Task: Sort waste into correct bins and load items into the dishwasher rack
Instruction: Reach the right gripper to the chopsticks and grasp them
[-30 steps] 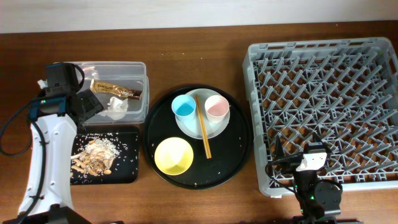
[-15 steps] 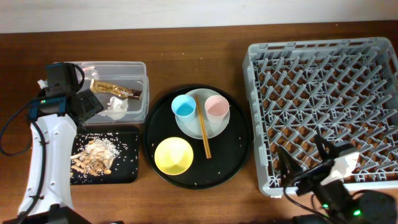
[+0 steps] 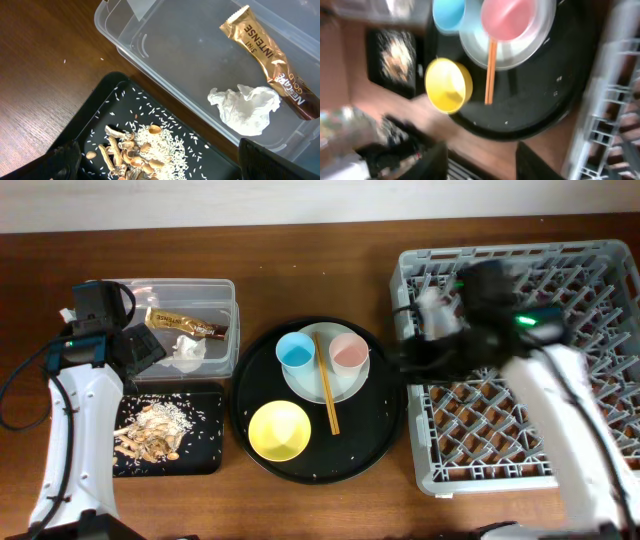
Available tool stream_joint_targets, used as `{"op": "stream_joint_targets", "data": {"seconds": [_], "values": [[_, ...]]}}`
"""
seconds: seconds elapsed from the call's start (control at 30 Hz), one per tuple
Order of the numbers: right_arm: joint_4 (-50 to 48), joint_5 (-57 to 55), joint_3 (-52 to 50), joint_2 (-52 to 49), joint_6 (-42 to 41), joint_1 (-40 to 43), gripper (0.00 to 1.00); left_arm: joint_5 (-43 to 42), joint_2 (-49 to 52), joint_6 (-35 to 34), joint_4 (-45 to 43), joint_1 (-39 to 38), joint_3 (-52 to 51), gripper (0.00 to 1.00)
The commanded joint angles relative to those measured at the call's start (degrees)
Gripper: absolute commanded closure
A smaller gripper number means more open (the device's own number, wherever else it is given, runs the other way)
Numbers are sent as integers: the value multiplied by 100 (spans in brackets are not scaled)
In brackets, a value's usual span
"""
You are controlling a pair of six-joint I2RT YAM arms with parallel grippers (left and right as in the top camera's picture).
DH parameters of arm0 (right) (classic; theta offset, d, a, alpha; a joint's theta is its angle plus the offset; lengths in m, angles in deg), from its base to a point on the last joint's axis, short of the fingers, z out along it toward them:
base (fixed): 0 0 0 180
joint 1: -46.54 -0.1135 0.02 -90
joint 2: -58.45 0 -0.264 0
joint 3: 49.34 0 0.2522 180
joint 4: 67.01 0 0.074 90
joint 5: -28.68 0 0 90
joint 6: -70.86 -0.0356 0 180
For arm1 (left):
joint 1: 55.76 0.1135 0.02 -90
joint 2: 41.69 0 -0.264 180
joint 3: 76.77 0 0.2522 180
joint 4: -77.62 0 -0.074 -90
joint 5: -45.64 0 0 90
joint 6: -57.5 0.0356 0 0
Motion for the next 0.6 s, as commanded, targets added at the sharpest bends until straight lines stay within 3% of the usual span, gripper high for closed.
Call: {"op": "stream_joint_targets", "data": {"seconds": [0.0,0.2,0.37,0.57], "values": [[-149,-966,76,-660,-153,-841,61,39,-96,48,-9,9,74,1],[-553,-1565,46,-1552,-835,-1552,60,39,-96,48,-9,9,74,1],[-595,-2669,-33,-1569,-1193,-2107,60,39,-96,48,-9,9,74,1],[-601,-3025,-68,-1572,-1279,-2367,65,39,-96,48,-9,9,74,1]]}}
